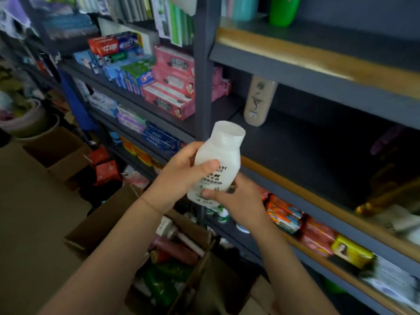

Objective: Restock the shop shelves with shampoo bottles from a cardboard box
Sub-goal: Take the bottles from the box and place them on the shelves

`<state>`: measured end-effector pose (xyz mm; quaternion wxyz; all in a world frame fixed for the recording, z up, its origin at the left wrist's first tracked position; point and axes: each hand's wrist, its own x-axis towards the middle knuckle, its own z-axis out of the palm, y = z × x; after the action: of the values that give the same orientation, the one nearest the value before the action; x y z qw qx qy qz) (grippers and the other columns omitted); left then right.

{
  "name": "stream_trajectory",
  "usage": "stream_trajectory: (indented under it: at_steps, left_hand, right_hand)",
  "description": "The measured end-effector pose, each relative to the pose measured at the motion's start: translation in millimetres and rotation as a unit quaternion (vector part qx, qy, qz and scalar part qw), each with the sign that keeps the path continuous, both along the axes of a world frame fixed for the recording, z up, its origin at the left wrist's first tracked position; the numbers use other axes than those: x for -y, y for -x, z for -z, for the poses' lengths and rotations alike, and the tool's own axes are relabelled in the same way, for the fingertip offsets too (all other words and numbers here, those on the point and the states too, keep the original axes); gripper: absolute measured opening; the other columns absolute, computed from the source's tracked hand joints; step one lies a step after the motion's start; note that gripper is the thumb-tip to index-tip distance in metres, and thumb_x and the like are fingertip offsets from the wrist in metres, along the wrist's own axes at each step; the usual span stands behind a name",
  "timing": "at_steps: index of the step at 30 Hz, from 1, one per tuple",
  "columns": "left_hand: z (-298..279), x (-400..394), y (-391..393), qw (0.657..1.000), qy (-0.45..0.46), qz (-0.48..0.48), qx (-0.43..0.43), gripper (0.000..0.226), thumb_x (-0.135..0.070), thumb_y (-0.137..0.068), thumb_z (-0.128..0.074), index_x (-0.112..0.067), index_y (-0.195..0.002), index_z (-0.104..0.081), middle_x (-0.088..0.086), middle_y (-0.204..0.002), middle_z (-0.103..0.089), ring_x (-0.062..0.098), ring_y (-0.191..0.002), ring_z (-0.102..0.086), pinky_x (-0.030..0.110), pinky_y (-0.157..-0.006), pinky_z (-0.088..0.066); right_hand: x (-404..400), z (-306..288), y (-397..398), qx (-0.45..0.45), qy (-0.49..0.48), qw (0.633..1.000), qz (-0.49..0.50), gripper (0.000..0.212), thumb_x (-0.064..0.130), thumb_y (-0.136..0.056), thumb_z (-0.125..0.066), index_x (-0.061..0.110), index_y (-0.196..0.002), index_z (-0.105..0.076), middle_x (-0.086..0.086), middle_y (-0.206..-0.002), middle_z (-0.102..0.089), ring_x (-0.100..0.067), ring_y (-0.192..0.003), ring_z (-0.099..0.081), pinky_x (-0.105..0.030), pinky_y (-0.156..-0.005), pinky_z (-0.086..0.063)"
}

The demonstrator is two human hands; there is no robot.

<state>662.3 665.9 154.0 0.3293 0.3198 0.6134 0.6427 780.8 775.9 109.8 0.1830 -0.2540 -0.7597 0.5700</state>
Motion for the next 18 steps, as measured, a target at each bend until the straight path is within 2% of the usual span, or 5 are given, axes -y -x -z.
stream_trajectory:
  at_steps: [4, 7, 11, 14, 18]
  left_hand:
    - [1, -37, 12, 0.993, 0.032, 0.054, -0.098, 0.055, -0.052, -0.074, -0.081, -0.033, -0.123, -0.063, -0.009, -0.124, -0.068, 0.009, -0.118, -0.062, 0.035, -0.099, -0.051]
    - [24, -65, 24, 0.976, 0.101, 0.070, -0.179, 0.078, -0.068, -0.067, -0.071, -0.038, -0.137, -0.054, -0.016, -0.142, -0.053, 0.004, -0.134, -0.045, 0.043, -0.115, -0.037]
    - [41, -107, 25, 0.951, 0.135, 0.069, -0.270, 0.068, -0.059, -0.087, -0.060, -0.031, -0.147, -0.045, -0.007, -0.159, -0.032, 0.013, -0.150, -0.019, 0.046, -0.122, -0.020]
    - [52, -124, 28, 0.915, 0.193, 0.076, -0.347, 0.063, -0.062, -0.087, -0.053, -0.028, -0.140, -0.053, -0.001, -0.154, -0.040, 0.022, -0.149, -0.023, 0.047, -0.119, -0.023]
    - [70, -124, 36, 0.900, 0.183, 0.056, -0.392, 0.042, -0.055, -0.087, -0.064, -0.026, -0.117, -0.064, -0.004, -0.121, -0.058, 0.018, -0.127, -0.042, 0.039, -0.104, -0.037]
  right_hand:
    - [-32, -17, -16, -0.061, -0.105, 0.987, 0.109, 0.047, 0.021, -0.072, -0.087, 0.018, -0.114, -0.066, 0.015, -0.101, -0.069, 0.008, -0.092, -0.063, -0.009, -0.072, -0.048]
    - [-59, -27, -21, -0.087, -0.123, 0.975, 0.162, 0.049, 0.023, -0.072, -0.087, 0.019, -0.115, -0.064, 0.008, -0.110, -0.068, -0.002, -0.103, -0.062, -0.014, -0.083, -0.051]
    - [-91, -31, -13, -0.066, -0.173, 0.968, 0.168, 0.053, 0.013, -0.074, -0.085, 0.021, -0.120, -0.060, 0.013, -0.108, -0.061, -0.002, -0.104, -0.057, -0.007, -0.084, -0.045]
    - [-112, -21, -3, -0.019, -0.172, 0.970, 0.173, 0.053, 0.016, -0.075, -0.083, 0.016, -0.123, -0.060, 0.009, -0.109, -0.063, -0.006, -0.102, -0.060, -0.012, -0.079, -0.048]
    - [-138, -2, 14, 0.036, -0.115, 0.973, 0.197, 0.048, 0.022, -0.075, -0.083, 0.015, -0.117, -0.059, 0.000, -0.113, -0.068, -0.015, -0.101, -0.065, -0.030, -0.079, -0.058]
